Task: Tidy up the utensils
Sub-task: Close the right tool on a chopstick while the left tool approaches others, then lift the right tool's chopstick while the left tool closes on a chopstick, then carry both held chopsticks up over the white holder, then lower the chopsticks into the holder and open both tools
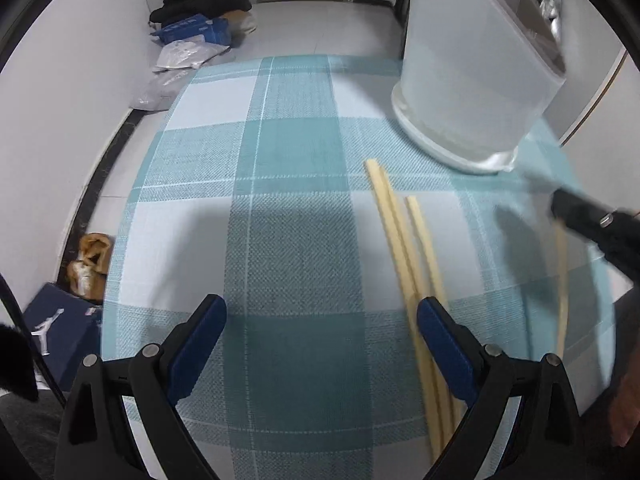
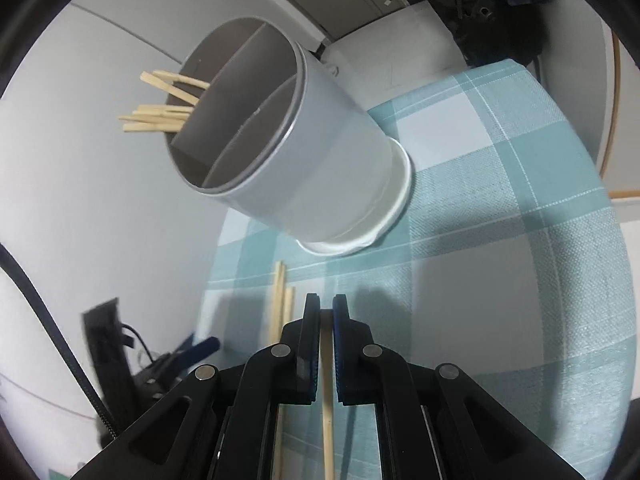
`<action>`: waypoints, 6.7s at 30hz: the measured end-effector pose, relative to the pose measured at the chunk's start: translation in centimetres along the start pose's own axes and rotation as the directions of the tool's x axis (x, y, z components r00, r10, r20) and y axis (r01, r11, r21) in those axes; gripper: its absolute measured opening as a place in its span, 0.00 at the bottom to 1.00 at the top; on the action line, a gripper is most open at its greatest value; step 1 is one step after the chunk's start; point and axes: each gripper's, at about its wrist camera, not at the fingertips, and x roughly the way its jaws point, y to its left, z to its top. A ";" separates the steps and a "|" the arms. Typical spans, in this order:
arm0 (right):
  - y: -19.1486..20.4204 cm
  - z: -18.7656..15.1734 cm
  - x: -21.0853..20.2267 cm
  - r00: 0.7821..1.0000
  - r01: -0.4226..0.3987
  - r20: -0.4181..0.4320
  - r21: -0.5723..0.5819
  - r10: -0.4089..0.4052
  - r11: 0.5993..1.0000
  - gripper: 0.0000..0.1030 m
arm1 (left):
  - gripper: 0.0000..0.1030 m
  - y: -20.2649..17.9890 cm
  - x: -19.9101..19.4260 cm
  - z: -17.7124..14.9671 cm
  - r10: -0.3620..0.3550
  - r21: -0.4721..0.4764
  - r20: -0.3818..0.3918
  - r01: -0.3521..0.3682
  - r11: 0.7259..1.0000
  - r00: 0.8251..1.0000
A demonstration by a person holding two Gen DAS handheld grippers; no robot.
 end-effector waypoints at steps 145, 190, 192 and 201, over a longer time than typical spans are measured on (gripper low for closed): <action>16.5 17.3 -16.1 0.836 0.252 0.546 -0.463 0.049 0.850 0.05 | 0.03 -1.4 -19.2 18.3 -0.434 -0.024 0.417 0.488 0.873 0.798; 12.8 14.4 -4.2 0.954 0.145 0.293 -0.645 0.068 0.750 0.07 | 0.04 0.3 -10.0 15.4 -0.362 -0.057 0.317 0.398 0.916 0.877; 12.3 14.7 -5.0 0.955 0.126 0.289 -0.592 0.064 0.796 0.13 | 0.09 0.9 -10.3 15.2 -0.319 -0.090 0.328 0.365 0.926 0.889; 11.5 12.9 -8.8 0.933 0.133 0.358 -0.464 0.048 0.876 0.53 | 0.76 2.9 -13.4 12.8 -0.131 -0.204 0.435 0.239 0.949 0.891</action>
